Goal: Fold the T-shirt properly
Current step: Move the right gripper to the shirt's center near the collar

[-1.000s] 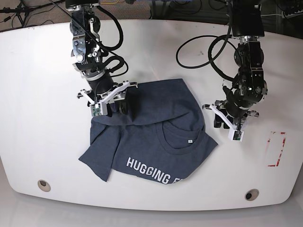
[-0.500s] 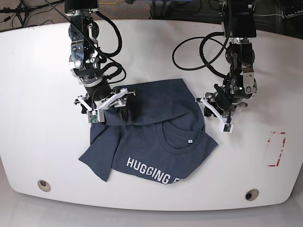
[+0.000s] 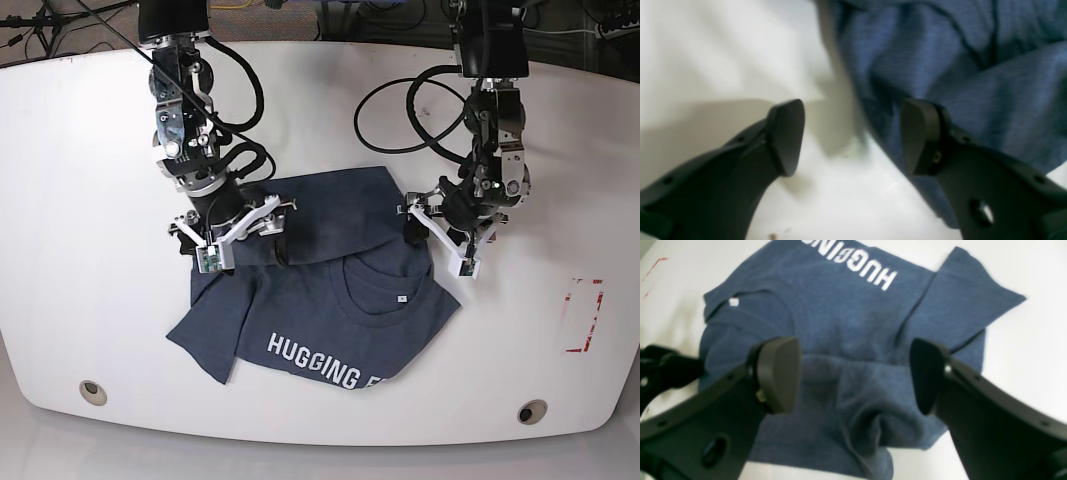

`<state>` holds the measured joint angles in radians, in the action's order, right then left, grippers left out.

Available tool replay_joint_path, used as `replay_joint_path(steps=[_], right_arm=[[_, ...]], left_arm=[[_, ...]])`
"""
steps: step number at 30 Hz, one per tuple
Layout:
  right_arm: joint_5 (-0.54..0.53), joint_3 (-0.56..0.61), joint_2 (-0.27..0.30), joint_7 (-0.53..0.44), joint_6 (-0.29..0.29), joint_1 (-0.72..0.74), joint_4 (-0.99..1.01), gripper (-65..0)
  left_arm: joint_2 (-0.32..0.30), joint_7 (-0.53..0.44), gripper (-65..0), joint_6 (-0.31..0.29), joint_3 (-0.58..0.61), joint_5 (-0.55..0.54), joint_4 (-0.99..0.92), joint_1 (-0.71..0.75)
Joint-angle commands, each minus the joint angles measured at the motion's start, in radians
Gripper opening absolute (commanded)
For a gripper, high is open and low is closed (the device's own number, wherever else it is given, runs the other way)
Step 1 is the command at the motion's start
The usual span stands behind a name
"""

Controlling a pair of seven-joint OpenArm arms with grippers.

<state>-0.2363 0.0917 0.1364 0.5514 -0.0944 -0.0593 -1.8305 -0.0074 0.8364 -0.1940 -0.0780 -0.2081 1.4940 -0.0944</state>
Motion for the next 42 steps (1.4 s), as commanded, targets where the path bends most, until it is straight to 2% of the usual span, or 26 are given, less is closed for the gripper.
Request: replay_joint_path(steps=[1,9,14,22,29,39,42], right_arm=[[-0.004,-0.004,0.004,-0.027,-0.001,0.016,-0.015,-16.3],[-0.004,0.018,0.006,-0.027,-0.003,0.014,-0.015,-16.3],[-0.004,0.023,0.006,-0.027,-0.003,0.014,-0.015,-16.3],[-0.004,0.024,0.006,-0.027,-0.003,0.013,-0.013,-16.3],[-0.004,0.024,0.004,-0.029,-0.005,0.014,-0.013,-16.3],[-0.005,0.069,0.001,-0.029,-0.005,0.055,0.012,-16.3],[-0.004,0.105,0.001,-0.029,-0.005,0.078,0.039,-16.3]], left_arm=[[0.001,-0.021,-22.2,0.0,-0.021,-0.058,0.021,-0.001],[-0.029,-0.018,-22.2,0.0,-0.07,-0.288,0.02,0.048],[-0.045,-0.016,-22.2,0.0,-0.069,-0.386,0.021,0.106],[-0.038,-0.016,-22.2,0.0,-0.065,-0.403,0.015,0.14],[-0.033,-0.016,-22.2,0.0,0.007,-0.409,0.013,0.147],[0.011,-0.016,-22.4,0.001,0.045,-0.431,-0.045,0.143],[0.013,-0.021,-26.4,0.001,0.04,-0.431,-0.063,0.143]])
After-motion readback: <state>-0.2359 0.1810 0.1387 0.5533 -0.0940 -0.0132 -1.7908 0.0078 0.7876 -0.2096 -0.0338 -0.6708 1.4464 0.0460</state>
